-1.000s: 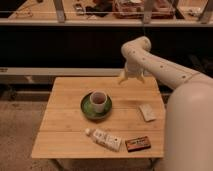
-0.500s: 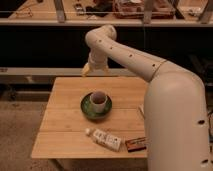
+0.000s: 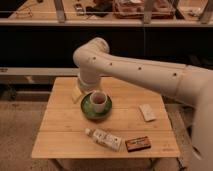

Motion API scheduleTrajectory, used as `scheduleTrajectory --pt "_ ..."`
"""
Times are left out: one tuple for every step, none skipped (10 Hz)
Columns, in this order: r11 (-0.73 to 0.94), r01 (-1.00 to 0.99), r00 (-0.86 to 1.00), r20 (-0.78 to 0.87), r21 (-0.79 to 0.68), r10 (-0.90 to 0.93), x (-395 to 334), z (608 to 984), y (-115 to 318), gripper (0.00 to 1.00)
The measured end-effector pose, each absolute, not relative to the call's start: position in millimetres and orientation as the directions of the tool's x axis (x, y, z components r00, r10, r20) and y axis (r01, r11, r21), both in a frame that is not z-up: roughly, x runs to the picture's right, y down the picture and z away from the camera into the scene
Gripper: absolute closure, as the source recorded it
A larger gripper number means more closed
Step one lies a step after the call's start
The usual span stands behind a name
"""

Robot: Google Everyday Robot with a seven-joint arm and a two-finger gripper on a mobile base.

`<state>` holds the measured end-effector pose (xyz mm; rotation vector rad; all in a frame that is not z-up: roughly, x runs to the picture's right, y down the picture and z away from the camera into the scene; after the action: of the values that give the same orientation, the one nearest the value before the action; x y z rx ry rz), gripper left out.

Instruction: Move the arm in a circular motion

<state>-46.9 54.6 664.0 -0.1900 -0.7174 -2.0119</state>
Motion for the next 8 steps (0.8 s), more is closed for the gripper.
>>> scheduleTrajectory --pt "-0.355 0.855 -0.508 0.474 0.378 -0.720 7 651 93 0.21" --pt "-0.327 0.882 -0.466 0.532 0.338 -0.707 55 643 123 0.21" --pt "-0.291 0.914 -0.404 0.600 0.281 -0.691 110 634 154 0.21" --pt "-0.249 0.943 -0.332 0.656 0.220 -0.677 161 626 181 0.21" --pt "-0.208 0.965 -0.258 0.702 0.158 -0.664 205 619 203 0.21" --pt "-0.167 0.982 -0.176 0.738 0.086 -0.652 250 615 220 0.21" --pt "-0.135 0.991 -0.105 0.759 0.022 -0.643 287 615 229 0.21" --pt "-0.098 0.994 -0.020 0.769 -0.056 -0.639 323 621 229 0.21"
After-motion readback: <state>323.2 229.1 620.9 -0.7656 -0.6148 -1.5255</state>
